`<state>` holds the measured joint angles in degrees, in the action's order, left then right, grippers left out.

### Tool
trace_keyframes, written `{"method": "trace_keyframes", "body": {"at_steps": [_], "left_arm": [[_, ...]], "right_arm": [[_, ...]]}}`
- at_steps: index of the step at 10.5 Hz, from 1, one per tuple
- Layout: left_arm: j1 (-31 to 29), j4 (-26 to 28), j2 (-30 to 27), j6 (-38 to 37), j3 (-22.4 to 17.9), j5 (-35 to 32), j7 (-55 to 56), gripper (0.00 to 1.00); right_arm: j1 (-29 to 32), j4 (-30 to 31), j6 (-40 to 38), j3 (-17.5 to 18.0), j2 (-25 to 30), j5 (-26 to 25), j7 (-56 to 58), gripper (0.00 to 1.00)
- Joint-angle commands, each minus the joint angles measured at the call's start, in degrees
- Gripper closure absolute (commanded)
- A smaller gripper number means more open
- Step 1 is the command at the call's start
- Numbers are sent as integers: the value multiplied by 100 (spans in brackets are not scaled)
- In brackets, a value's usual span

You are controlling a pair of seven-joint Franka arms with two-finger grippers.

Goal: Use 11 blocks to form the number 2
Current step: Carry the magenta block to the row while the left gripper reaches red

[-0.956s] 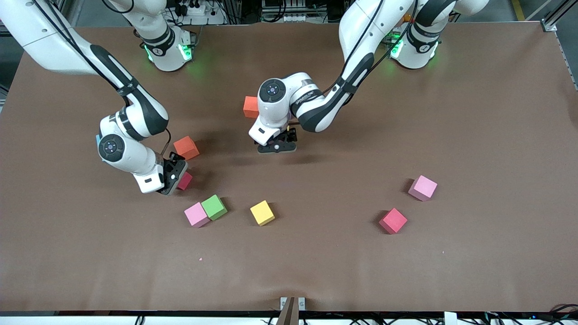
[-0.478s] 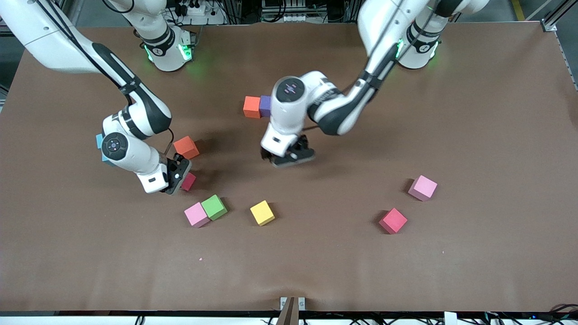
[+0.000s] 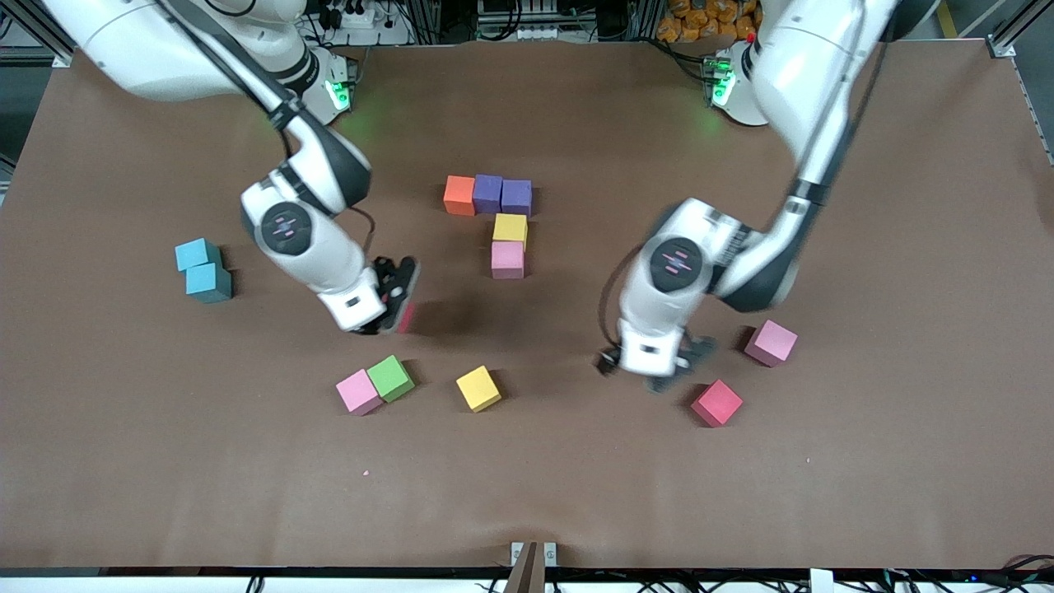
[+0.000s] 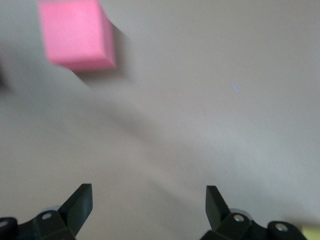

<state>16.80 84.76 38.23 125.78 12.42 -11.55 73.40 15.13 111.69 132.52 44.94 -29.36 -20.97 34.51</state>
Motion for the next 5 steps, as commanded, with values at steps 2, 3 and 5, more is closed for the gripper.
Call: {"method": "trace_keyframes", "body": {"at_steps": [2,3,5], "left_arm": [[-755,111,-71,-124,76,-58,482,0],[-922,120,8,-124,68,-110,413,0],[-1021,102,158,-107,50,-120,368,0]], "right_arm": [[-1000,46,-7,-133,18,-4,-761,85],[-1177,46,20,-160,-43,-143,-762,85],[-1459,81,55,-239,-140,-722,-753,85]]}}
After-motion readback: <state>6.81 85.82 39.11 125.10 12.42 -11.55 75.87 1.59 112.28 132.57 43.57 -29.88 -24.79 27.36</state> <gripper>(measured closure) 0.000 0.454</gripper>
